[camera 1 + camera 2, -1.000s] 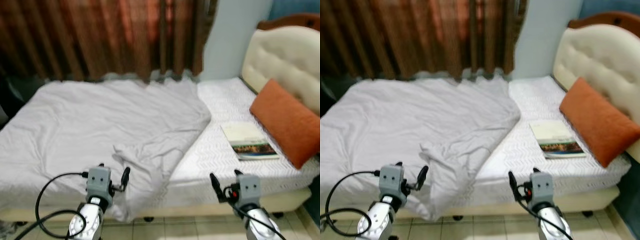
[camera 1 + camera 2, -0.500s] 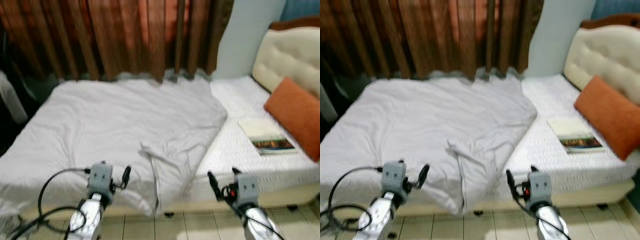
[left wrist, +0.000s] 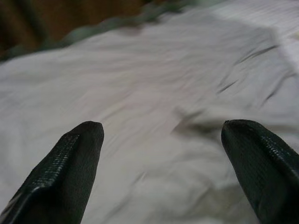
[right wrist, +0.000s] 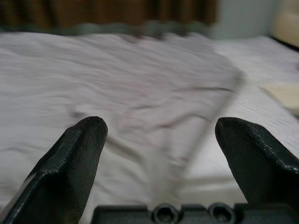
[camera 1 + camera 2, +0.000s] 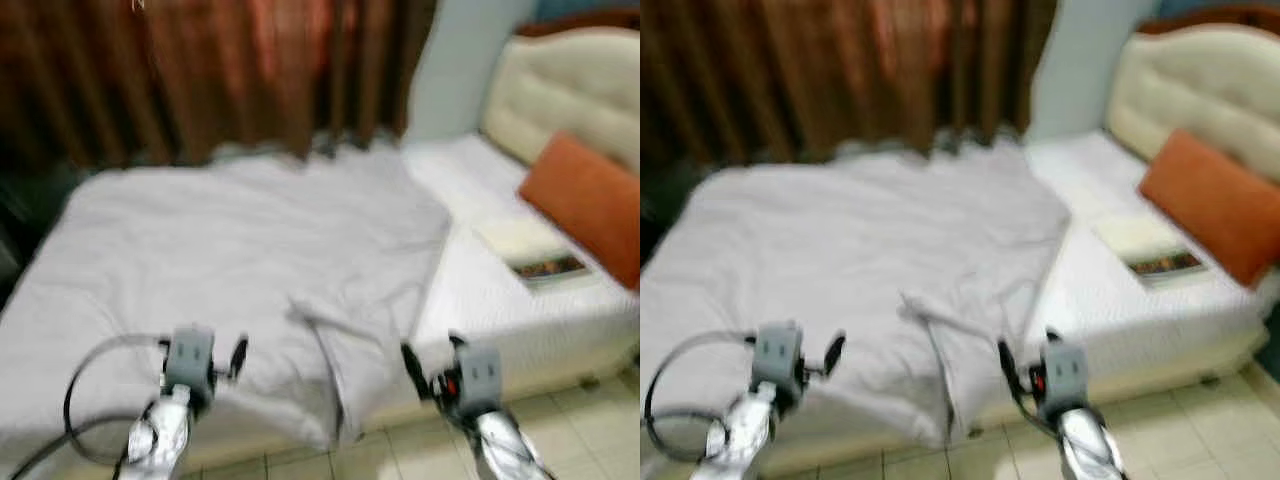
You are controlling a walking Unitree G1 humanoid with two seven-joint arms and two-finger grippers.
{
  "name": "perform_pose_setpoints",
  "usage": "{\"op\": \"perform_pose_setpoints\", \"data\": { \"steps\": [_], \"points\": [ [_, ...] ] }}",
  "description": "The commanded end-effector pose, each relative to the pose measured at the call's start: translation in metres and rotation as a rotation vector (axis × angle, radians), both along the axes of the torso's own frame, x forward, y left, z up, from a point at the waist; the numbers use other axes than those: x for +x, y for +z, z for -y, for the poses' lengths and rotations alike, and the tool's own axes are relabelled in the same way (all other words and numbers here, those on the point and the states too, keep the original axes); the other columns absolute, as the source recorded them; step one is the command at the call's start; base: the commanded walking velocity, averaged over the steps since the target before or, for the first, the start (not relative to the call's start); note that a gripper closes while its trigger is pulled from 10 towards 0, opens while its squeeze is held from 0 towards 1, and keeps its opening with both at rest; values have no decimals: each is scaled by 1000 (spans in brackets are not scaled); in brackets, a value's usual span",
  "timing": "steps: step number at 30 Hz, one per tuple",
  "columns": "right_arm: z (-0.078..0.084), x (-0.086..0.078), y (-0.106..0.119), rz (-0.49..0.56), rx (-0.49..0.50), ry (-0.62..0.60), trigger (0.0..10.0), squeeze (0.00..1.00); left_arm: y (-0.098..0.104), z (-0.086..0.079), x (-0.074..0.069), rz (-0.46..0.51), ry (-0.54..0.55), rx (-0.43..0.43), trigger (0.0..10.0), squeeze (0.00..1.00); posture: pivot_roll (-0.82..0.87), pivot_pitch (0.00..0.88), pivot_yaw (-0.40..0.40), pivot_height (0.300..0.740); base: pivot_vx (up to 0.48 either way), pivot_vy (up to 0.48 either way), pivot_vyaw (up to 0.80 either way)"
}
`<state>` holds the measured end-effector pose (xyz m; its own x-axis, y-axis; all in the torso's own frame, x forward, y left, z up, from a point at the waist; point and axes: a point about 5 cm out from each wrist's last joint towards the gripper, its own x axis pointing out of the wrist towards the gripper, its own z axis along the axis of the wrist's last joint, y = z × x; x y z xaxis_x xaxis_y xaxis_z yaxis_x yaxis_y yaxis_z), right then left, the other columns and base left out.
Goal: Clean up the room
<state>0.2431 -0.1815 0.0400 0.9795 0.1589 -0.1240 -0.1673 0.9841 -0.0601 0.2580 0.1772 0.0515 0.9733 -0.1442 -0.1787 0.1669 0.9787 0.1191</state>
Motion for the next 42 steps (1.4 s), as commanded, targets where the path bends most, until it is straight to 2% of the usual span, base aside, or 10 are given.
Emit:
{"op": "perform_pose_setpoints", "data": {
  "steps": [1, 8, 13, 15, 16, 18, 20, 24, 32, 42],
  "points": [
    [11, -3, 0, -4, -11, -31, 10000, 0, 1, 13, 3, 0, -39, 1, 10000, 0, -24, 0, 20, 740, 386, 281, -800],
    [11, -5, 0, -9, -11, -34, 10000, 0, 1, 16, 3, -2, -51, -11, 10000, 0, -30, 0, 23, 740, 427, 77, -800],
    [11, -6, 1, 2, -10, -40, 10000, 0, -2, 15, 3, -19, -24, -4, 10000, 0, -33, 0, 22, 740, 0, 0, -480],
    [11, -6, 2, 2, -11, -37, 10000, 0, -3, 16, 3, -22, -4, -37, 10000, 0, -33, 0, 22, 740, 0, 0, 0],
    [12, -7, 3, 9, 4, -45, 10000, 0, -3, 16, 0, -19, 34, -112, 10000, 0, -36, 0, 22, 740, 0, 0, 0],
    [14, -9, 6, 17, 42, -59, 10000, 0, -3, 10, -10, -6, 102, -193, 10000, 0, -39, 0, 19, 740, 0, 0, 0],
    [16, -11, 8, 23, 62, -71, 10000, 0, -2, 8, -17, 11, 123, -210, 10000, 0, -38, 0, 16, 740, 0, 0, 0],
    [14, -15, 5, 6, 59, -65, 10000, 0, -11, 17, -31, -24, 50, -115, 10000, 0, -34, 0, 15, 740, 0, 0, 0],
    [10, -10, 9, 11, 53, -43, 10000, 0, -5, 20, -17, -15, 34, -142, 10000, 0, -34, 0, 13, 740, 0, -368, 0],
    [11, -13, 9, 5, 50, -47, 10000, 0, -5, 15, -13, -13, 42, -112, 10000, 0, -45, 6, 18, 740, 208, -390, 0]
  ]
}}
